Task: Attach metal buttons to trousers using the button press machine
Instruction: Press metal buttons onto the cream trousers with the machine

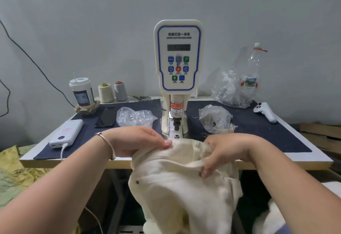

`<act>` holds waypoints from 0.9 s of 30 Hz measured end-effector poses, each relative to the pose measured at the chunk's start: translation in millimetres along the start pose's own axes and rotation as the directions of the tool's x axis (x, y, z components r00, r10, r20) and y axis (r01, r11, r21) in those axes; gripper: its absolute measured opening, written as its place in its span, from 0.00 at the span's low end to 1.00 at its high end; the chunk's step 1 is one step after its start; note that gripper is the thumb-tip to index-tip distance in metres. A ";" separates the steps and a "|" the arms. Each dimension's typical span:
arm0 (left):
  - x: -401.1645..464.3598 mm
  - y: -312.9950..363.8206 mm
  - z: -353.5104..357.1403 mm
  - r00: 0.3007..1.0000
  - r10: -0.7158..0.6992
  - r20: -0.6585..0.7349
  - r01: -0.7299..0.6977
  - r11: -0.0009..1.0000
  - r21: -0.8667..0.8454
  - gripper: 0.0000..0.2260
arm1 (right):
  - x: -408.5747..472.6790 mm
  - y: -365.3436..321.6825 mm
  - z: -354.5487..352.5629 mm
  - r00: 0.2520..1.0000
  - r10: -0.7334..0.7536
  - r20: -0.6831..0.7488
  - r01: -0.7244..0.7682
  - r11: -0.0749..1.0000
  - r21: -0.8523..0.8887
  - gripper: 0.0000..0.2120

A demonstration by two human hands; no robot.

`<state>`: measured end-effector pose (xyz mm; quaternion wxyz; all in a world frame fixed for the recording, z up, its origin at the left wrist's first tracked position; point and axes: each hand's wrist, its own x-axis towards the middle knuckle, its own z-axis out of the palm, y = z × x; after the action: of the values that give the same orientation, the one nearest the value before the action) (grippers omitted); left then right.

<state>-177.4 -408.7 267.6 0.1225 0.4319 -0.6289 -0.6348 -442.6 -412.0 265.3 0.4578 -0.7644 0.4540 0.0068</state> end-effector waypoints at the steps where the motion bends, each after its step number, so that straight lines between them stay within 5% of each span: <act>1: -0.6 -3.4 4.2 0.998 -0.048 0.046 0.046 0.998 0.046 0.12 | -2.0 4.8 3.2 0.998 0.040 0.055 -0.041 0.999 0.012 0.04; 3: -3.4 -8.3 14.3 0.986 -0.126 0.114 0.112 0.986 0.122 0.14 | -11.9 15.4 5.4 0.988 0.016 0.152 -0.040 0.987 0.158 0.08; 6: -10.9 -1.6 33.0 0.974 -0.059 0.220 0.028 0.989 0.145 0.16 | -35.3 24.7 -3.6 0.966 -0.222 0.133 0.144 0.888 0.436 0.12; 12: -40.8 70.9 67.3 0.853 0.202 0.482 -0.286 0.952 0.107 0.05 | -89.3 4.9 -28.3 0.867 -0.398 -0.299 0.497 0.657 0.567 0.16; 16: -38.4 99.4 78.3 0.909 0.301 0.290 -0.371 0.900 0.229 0.05 | -98.3 -13.0 -28.6 0.702 -0.246 -0.668 0.610 0.691 0.387 0.15; 19: -33.7 113.8 87.6 0.862 0.507 0.023 -0.506 0.862 -0.025 0.06 | -94.2 -9.5 -16.4 0.553 -0.086 -0.829 0.451 0.867 0.211 0.05; 22: -31.8 129.1 92.2 0.786 0.576 -0.226 -0.612 0.776 -0.152 0.06 | -101.1 7.1 1.1 0.488 0.135 -0.862 0.107 0.971 0.213 0.12; 24: -32.8 139.4 91.8 0.762 0.569 -0.308 -0.631 0.759 -0.158 0.06 | -116.7 16.7 10.4 0.608 0.211 -0.765 -0.182 0.975 0.124 0.12; 26: -36.5 149.1 91.8 0.755 0.574 -0.317 -0.623 0.778 -0.075 0.09 | -133.6 18.9 24.6 0.822 0.310 -0.478 -0.408 0.906 -0.115 0.15; 27: -39.6 154.1 93.1 0.762 0.581 -0.287 -0.609 0.793 -0.012 0.11 | -139.9 16.5 35.7 0.890 0.332 -0.313 -0.409 0.885 -0.222 0.19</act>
<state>-278.9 -344.2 407.3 0.4242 0.2846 -0.6767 -0.5302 -521.8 -293.4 292.7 0.2692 -0.7136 0.6443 0.0566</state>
